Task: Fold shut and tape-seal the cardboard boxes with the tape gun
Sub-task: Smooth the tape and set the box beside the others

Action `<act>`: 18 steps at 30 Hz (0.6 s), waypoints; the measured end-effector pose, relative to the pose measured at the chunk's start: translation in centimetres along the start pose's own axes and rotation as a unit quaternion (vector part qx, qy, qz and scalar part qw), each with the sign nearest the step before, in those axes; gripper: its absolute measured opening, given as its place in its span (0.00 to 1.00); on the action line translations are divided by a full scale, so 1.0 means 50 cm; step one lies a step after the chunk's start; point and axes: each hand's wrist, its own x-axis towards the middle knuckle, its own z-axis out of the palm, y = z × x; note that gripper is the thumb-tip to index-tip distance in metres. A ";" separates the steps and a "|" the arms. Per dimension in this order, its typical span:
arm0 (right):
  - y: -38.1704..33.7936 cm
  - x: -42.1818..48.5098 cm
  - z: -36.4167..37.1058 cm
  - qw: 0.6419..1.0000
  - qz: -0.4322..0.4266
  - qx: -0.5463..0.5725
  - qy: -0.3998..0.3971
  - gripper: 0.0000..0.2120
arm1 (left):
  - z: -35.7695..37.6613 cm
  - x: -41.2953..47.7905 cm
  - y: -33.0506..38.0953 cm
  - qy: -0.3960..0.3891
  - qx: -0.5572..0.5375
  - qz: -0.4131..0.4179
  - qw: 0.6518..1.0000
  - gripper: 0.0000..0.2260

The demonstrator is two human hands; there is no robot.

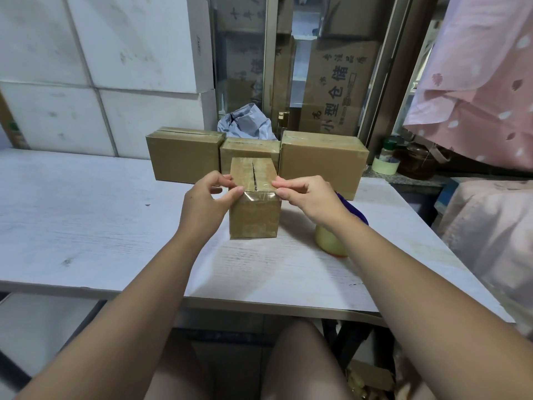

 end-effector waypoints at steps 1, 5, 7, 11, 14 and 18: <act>-0.001 0.000 -0.002 1.000 0.000 -0.005 -0.002 0.12 | 0.001 -0.001 -0.001 0.003 0.000 0.003 1.000 0.08; -0.006 0.000 -0.002 0.999 -0.011 -0.040 -0.001 0.13 | 0.005 -0.006 -0.008 0.021 0.024 0.030 0.999 0.08; -0.007 0.000 -0.002 0.998 -0.021 -0.063 0.000 0.13 | 0.006 -0.006 -0.011 0.023 0.051 0.063 0.996 0.08; -0.012 -0.003 -0.001 0.992 -0.044 -0.118 0.007 0.13 | 0.008 -0.003 -0.015 0.033 0.165 0.175 0.970 0.05; -0.017 -0.007 0.005 0.987 -0.057 -0.146 0.020 0.13 | 0.013 -0.004 -0.012 0.024 0.192 0.196 0.961 0.05; -0.014 -0.014 0.013 0.988 -0.053 -0.138 0.043 0.14 | 0.025 -0.004 -0.013 0.001 0.196 0.203 0.959 0.12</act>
